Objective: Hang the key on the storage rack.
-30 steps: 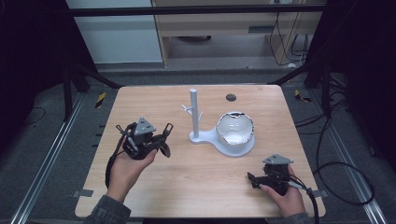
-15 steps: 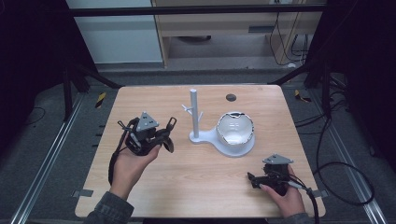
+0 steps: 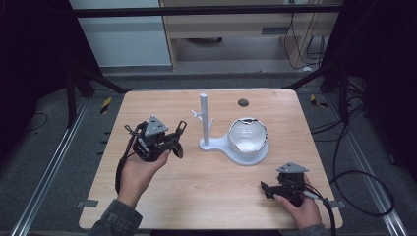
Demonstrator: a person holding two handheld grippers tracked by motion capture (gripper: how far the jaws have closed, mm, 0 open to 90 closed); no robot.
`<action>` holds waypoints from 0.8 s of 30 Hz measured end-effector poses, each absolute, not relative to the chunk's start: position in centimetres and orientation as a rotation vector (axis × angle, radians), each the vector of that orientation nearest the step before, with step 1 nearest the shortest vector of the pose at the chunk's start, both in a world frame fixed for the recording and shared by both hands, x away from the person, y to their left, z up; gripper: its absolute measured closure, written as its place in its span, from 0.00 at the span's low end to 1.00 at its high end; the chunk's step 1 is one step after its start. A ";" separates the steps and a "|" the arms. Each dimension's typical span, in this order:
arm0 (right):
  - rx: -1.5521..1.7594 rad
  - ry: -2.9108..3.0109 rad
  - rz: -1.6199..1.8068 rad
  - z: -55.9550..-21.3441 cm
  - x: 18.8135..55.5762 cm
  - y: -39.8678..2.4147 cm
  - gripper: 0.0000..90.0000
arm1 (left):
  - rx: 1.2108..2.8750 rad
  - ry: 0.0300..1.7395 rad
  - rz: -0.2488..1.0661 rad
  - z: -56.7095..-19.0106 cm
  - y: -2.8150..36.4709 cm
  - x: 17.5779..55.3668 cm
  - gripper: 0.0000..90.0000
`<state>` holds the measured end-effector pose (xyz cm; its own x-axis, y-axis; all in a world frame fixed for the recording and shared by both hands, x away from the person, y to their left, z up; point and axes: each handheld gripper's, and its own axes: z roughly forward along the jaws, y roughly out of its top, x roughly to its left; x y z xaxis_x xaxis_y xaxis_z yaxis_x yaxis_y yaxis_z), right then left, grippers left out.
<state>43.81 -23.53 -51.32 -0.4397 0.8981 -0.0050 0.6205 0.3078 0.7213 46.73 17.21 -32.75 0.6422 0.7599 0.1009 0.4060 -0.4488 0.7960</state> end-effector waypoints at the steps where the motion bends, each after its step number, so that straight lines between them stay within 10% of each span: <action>1: 1.352 2.172 0.922 -51.3 43.8 -23.5 0.00 | 2.083 0.902 0.588 -32.6 17.0 46.7 0.89; 24: 1.352 2.172 0.922 -51.3 43.8 -23.5 0.00 | 2.111 0.877 0.618 -32.1 14.7 48.2 0.89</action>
